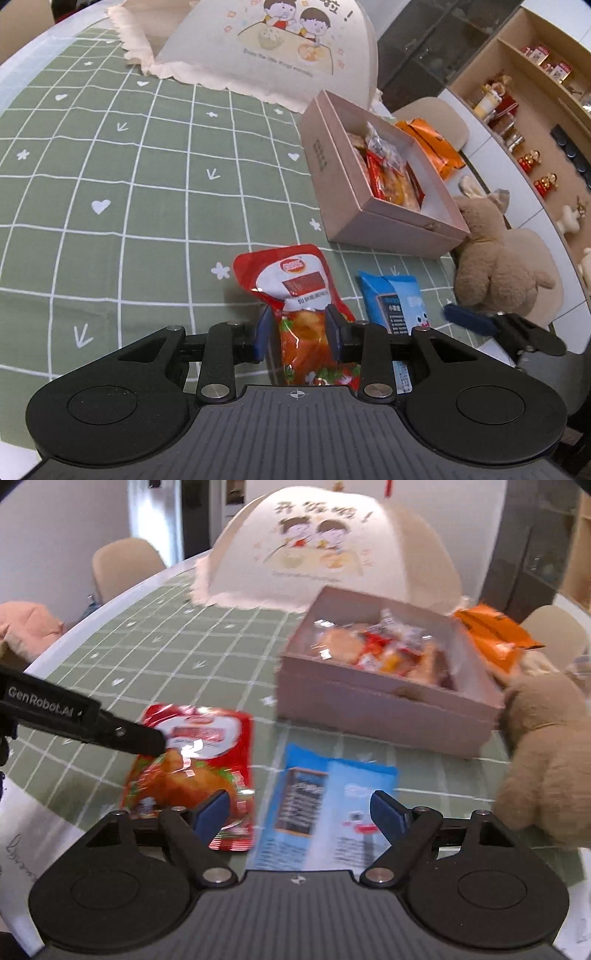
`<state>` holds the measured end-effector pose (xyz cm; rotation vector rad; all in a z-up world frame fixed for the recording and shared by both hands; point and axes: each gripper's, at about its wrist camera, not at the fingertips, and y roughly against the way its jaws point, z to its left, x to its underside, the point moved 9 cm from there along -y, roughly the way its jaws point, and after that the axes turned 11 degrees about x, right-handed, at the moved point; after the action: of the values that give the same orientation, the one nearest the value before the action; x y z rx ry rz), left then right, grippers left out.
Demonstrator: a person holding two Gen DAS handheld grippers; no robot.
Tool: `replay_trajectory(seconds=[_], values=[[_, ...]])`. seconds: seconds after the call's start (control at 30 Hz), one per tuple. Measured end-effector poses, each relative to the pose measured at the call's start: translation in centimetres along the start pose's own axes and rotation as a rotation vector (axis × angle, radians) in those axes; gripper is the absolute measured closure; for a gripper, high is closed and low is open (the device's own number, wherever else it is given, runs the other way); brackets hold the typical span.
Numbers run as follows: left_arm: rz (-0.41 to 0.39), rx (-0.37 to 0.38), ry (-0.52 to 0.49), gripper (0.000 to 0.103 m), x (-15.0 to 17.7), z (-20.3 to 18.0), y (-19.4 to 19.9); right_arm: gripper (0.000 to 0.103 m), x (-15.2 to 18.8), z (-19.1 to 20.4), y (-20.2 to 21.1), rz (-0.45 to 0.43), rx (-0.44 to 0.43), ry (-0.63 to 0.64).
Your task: Organize snacks
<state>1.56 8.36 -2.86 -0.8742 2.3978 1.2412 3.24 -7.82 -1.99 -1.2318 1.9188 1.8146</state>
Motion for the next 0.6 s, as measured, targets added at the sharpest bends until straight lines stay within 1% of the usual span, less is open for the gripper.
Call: replay_trajectory(seconds=[0.1, 0.17, 0.2, 0.27, 0.3, 0.33, 0.37, 0.4, 0.47, 0.5, 0.57, 0.6], values=[[-0.059, -0.008, -0.007, 0.068, -0.7, -0.8, 1.4, 0.019, 0.2, -2.6, -0.2, -0.002, 0.064, -0.052], [-0.078, 0.03, -0.022, 0.068, -1.1, -2.2, 1.9, 0.019, 0.5, -4.7, -0.6, 0.014, 0.098, -0.114], [-0.066, 0.07, -0.025, 0.068, -1.1, -3.2, 1.7, 0.019, 0.8, -5.7, -0.8, 0.028, 0.113, -0.149], [0.003, 0.161, -0.037, 0.068, -0.5, -5.2, 0.1, 0.019, 1.7, -7.6, -1.3, 0.06, 0.129, -0.221], [0.042, 0.191, -0.046, 0.068, 0.0, -6.2, -1.1, 0.021, 2.1, -8.2, -1.6, 0.079, 0.121, -0.245], [0.071, 0.194, -0.06, 0.068, 0.6, -6.8, -2.2, 0.032, 2.6, -8.4, -1.7, 0.096, 0.113, -0.253], [0.099, 0.18, -0.08, 0.068, 1.2, -7.4, -3.4, 0.044, 2.9, -8.5, -1.9, 0.115, 0.109, -0.25], [0.116, 0.164, -0.093, 0.068, 1.5, -7.6, -4.2, 0.046, 3.3, -8.4, -1.9, 0.133, 0.1, -0.245], [0.13, 0.126, -0.094, 0.068, 1.9, -7.6, -5.3, 0.045, 3.7, -8.0, -1.1, 0.128, 0.048, -0.25], [0.122, 0.101, -0.095, 0.068, 1.8, -7.4, -5.4, 0.043, 3.8, -7.7, -0.7, 0.123, 0.016, -0.254], [0.1, 0.043, -0.103, 0.068, 1.5, -6.7, -5.3, 0.024, 3.7, -7.0, 0.1, 0.114, -0.026, -0.265], [0.093, 0.023, -0.101, 0.068, 1.4, -6.3, -5.1, 0.023, 3.7, -6.6, 0.3, 0.106, -0.032, -0.265]])
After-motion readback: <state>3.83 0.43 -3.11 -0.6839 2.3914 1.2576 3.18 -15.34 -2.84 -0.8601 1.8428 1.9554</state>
